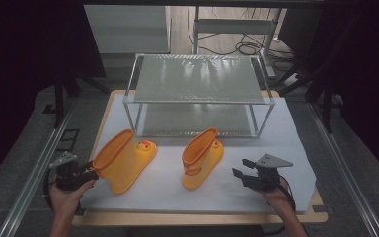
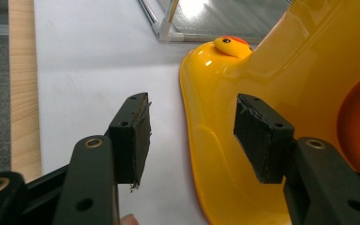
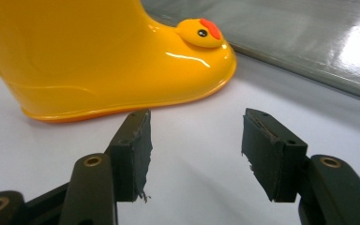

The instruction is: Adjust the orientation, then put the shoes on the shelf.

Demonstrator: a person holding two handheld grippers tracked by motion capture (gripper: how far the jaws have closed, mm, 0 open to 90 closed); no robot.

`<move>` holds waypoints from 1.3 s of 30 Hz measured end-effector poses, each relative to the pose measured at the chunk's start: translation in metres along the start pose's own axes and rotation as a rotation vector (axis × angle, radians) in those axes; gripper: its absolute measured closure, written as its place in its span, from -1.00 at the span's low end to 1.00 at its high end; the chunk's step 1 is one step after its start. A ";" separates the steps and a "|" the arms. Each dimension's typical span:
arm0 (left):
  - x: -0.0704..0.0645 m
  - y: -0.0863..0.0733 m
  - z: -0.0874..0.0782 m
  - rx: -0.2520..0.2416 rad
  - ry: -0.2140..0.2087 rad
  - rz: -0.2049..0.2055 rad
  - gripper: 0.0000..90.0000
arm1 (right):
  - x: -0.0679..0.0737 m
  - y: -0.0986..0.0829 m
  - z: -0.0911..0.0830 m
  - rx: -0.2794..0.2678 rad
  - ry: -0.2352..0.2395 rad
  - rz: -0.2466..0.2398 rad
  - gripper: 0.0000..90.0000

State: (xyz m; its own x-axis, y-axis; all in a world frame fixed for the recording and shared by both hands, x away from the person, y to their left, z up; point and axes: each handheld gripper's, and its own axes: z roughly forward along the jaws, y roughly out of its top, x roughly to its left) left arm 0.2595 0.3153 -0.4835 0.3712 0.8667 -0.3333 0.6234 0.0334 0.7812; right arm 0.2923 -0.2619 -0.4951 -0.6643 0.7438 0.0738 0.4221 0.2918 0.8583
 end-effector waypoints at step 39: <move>-0.004 0.072 -0.066 0.030 -0.187 0.043 -0.03 | -0.014 0.000 -0.002 0.011 -0.022 0.045 -0.04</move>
State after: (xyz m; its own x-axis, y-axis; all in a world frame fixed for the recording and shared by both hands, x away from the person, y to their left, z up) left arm 0.2578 0.3471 -0.3914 0.5177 0.7592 -0.3944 0.6233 -0.0188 0.7818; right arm 0.3001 -0.2734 -0.4953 -0.6309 0.7692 0.1011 0.4580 0.2641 0.8488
